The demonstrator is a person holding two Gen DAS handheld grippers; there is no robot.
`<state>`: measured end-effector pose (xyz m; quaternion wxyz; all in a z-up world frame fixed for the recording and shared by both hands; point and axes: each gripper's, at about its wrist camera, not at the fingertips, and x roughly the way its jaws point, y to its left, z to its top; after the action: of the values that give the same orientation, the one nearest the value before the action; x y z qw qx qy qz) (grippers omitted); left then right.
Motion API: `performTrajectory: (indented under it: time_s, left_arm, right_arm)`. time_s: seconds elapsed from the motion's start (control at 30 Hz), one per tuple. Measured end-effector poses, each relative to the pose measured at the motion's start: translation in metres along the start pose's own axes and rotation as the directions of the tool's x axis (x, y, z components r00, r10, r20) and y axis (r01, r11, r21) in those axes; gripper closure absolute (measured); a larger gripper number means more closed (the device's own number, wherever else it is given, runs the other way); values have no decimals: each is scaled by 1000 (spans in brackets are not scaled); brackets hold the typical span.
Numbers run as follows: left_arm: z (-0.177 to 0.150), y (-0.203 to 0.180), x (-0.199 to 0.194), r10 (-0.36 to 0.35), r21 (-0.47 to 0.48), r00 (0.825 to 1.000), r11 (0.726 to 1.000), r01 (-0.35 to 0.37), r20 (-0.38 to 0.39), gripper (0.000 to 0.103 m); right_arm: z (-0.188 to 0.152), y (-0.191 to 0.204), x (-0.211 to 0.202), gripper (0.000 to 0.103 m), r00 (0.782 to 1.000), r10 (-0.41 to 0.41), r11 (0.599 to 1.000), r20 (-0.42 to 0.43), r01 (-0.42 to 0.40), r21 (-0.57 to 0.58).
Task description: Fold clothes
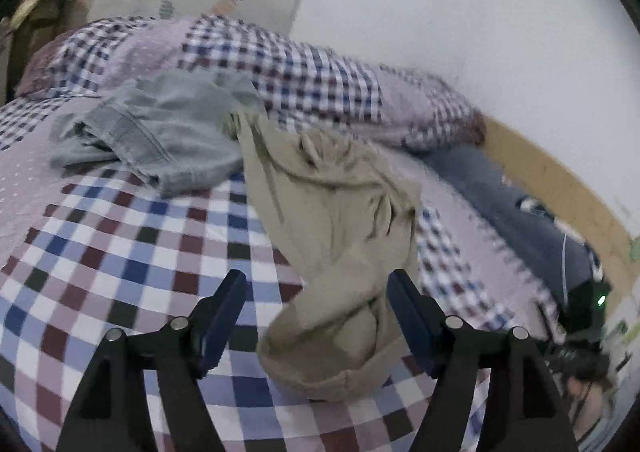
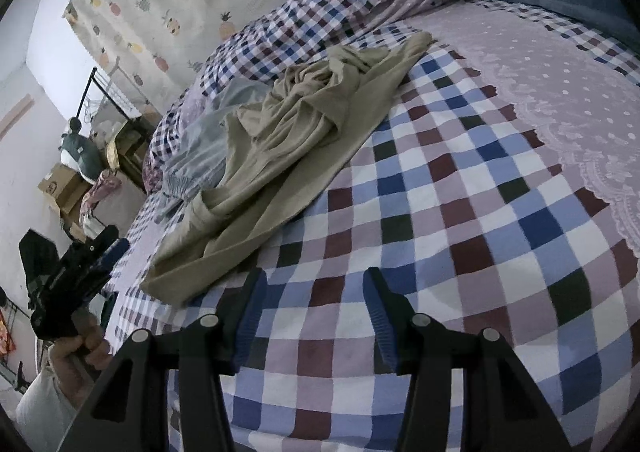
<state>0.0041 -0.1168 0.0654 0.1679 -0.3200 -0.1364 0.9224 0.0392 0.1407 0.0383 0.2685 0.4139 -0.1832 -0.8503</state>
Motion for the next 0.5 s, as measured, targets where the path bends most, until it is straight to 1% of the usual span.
performTrajectory:
  time_s: [0.07, 0.2, 0.23, 0.27, 0.3, 0.33, 0.4, 0.43, 0.5]
  left_arm:
    - [-4, -2, 13, 9, 9, 999, 1000, -9, -38, 27]
    - [-9, -8, 30, -7, 29, 995, 1000, 10, -100, 27]
    - [-10, -10, 34, -10, 37, 994, 999, 14, -111, 35]
    - [-10, -13, 38, -13, 44, 992, 999, 19, -126, 64]
    - [-10, -14, 41, -12, 44, 990, 999, 19, -141, 84]
    - [-10, -13, 46, -12, 31, 987, 999, 18, -159, 96]
    - [-10, -11, 54, -14, 5, 982, 1000, 15, -186, 96]
    - [-10, -8, 52, -19, -17, 985, 1000, 17, -170, 97]
    - [-3, 1, 40, -44, -93, 994, 995, 35, -100, 97]
  right_arm:
    - [-1, 1, 2, 49, 1000, 2, 1000, -7, -2, -3]
    - [0, -2, 3, 49, 1000, 4, 1000, -12, -4, 2]
    - [0, -3, 3, 49, 1000, 4, 1000, -13, -4, 4]
    - [0, -4, 3, 49, 1000, 5, 1000, -14, -5, 6]
    - [-1, -5, 4, 49, 1000, 5, 1000, -17, -5, 8]
    - [-1, -5, 4, 49, 1000, 6, 1000, -21, -6, 10]
    - [-2, -6, 6, 49, 1000, 6, 1000, -29, -6, 12]
    - [-3, -7, 7, 49, 999, 6, 1000, -33, -6, 13]
    - [-4, -6, 9, 49, 999, -1, 1000, -40, 1, 5]
